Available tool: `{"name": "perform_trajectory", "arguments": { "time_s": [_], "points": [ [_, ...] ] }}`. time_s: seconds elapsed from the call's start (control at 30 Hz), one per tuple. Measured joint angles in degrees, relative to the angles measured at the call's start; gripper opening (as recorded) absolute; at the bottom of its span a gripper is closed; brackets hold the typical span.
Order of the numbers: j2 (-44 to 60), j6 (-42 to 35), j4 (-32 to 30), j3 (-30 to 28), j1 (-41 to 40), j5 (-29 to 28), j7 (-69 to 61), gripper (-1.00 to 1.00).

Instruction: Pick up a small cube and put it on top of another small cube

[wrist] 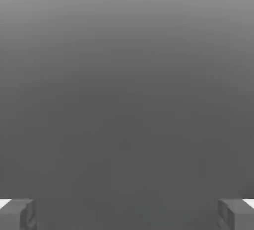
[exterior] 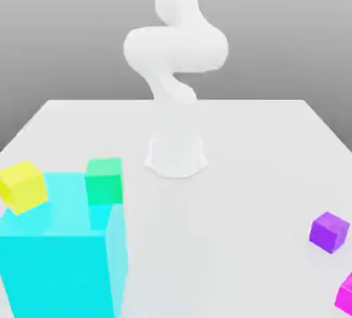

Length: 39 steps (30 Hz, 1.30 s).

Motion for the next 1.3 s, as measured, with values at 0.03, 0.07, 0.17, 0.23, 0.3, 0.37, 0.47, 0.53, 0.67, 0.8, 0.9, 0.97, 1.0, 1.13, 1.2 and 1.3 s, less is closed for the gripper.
{"name": "perform_trajectory", "arguments": {
  "time_s": [0.03,0.07,0.17,0.23,0.3,0.37,0.47,0.53,0.67,0.8,0.9,0.97,1.0,1.13,1.2,1.3],
  "points": [
    [1.7,0.7,-0.5,-0.5,1.9,0.5,-2.8,0.00],
    [3.3,1.5,-0.9,-1.0,3.7,1.0,-5.6,0.00],
    [8.1,3.5,-2.1,-2.3,8.9,2.5,-13.5,0.00],
    [11.3,4.9,-3.0,-3.0,12.1,3.6,-18.8,0.00],
    [14.4,6.2,-3.8,-3.5,15.3,4.6,-24.1,0.00],
    [17.6,7.6,-4.6,-3.6,18.0,5.9,-29.5,0.00],
    [22.3,9.6,-5.8,-3.6,22.0,7.4,-37.4,0.00],
    [25.5,10.9,-6.7,-3.1,24.2,8.4,-42.7,0.00],
    [31.7,13.6,-8.3,-1.8,28.3,9.7,-52.6,0.00],
    [37.8,16.5,-10.0,0.5,32.0,9.4,-61.5,0.00],
    [42.2,18.8,-11.4,1.7,35.0,7.9,-67.2,0.00],
    [45.1,20.3,-12.3,2.3,36.4,6.1,-70.4,0.00],
    [46.5,21.1,-12.7,2.6,37.0,4.9,-71.8,0.00],
    [52.4,24.5,-14.1,3.2,39.0,-1.3,-75.5,0.00],
    [56.2,27.5,-13.7,3.0,39.4,-2.6,-75.5,0.00],
    [62.4,32.5,-12.6,2.6,39.9,-3.2,-75.3,-1.00]
  ]
}}
